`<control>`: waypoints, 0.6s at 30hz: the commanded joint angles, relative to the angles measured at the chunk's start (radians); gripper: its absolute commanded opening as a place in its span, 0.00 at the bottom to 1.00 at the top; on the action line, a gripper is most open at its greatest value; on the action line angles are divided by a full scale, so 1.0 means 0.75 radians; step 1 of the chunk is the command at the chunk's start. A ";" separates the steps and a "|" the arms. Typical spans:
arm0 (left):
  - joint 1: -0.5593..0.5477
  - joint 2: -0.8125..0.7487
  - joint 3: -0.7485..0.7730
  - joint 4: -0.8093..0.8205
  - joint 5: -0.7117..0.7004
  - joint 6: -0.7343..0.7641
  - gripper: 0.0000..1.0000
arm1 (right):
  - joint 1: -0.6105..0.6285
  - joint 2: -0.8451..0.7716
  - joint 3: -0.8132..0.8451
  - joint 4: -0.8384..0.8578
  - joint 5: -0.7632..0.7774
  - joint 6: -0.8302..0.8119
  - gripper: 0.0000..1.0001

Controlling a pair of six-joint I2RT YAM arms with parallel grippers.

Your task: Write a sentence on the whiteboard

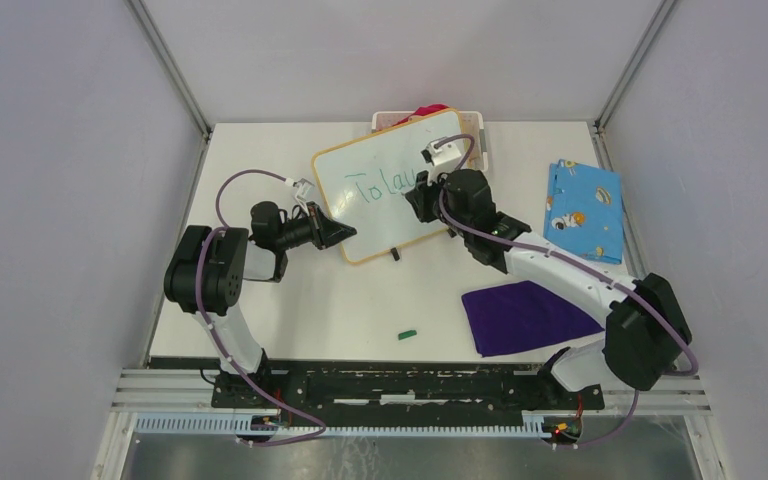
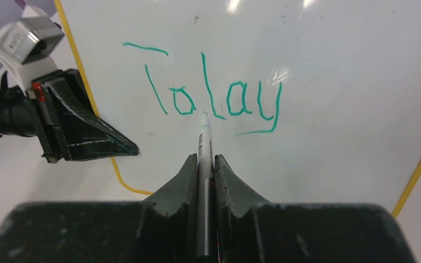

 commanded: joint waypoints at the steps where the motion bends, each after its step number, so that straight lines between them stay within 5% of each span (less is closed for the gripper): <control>1: 0.007 0.025 0.016 -0.037 -0.071 0.017 0.23 | 0.007 -0.073 0.088 0.083 0.017 -0.018 0.00; 18: 0.008 0.026 0.018 -0.042 -0.070 0.019 0.23 | 0.076 0.116 0.274 -0.023 0.109 -0.128 0.00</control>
